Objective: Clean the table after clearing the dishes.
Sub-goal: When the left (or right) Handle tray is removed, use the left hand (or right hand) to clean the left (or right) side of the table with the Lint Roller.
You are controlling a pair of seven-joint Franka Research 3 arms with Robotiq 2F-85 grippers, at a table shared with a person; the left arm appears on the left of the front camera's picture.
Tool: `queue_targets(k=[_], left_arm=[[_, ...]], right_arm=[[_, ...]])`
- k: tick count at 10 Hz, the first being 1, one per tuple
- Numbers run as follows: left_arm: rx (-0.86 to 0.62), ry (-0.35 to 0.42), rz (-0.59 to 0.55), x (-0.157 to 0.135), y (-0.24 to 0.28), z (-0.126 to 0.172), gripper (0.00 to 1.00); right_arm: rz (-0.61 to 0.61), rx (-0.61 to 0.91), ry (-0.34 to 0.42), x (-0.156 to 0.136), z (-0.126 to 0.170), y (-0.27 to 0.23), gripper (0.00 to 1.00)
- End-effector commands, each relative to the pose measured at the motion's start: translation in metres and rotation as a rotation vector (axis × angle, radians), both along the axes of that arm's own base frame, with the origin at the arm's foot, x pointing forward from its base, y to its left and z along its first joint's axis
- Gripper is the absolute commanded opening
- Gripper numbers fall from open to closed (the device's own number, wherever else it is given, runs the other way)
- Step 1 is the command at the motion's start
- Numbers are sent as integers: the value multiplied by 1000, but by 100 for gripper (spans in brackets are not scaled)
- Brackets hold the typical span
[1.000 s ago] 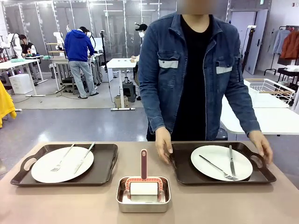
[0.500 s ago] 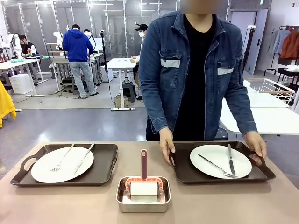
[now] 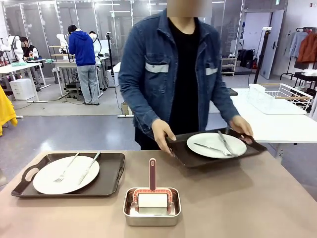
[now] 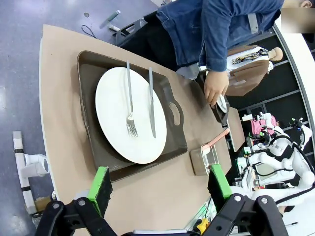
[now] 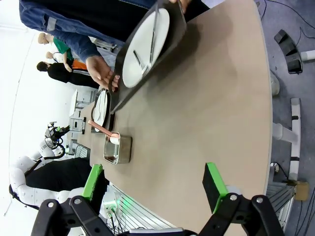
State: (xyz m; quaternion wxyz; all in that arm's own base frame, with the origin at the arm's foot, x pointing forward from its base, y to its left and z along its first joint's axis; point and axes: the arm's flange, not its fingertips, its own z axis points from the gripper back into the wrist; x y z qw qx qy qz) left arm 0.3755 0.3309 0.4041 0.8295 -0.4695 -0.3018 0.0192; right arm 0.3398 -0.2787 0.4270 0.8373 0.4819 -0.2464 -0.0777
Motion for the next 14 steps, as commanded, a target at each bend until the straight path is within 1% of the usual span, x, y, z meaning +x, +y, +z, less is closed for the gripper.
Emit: queue_targets(k=[1, 8, 9, 10, 11, 12, 14], left_arm=[[-3, -21, -5, -4, 2, -1, 100], [-3, -21, -5, -4, 2, -1, 100], [-3, -21, -5, -4, 2, -1, 100], [-3, -21, -5, -4, 2, -1, 100], [-3, -21, -5, -4, 2, -1, 100], [-3, -21, -5, -4, 2, -1, 100], [-3, -21, -5, -4, 2, -1, 100]], right_arm=[[1, 8, -26, -1, 0, 1, 100], [1, 8, -26, -1, 0, 1, 100], [0, 0, 0, 0, 0, 0, 100], [27, -92, -39, 12, 28, 19, 100], [63, -156, -71, 22, 47, 35, 100], [127, -246, -110, 42, 78, 65, 100], [266, -390, -162, 77, 123, 134, 100]])
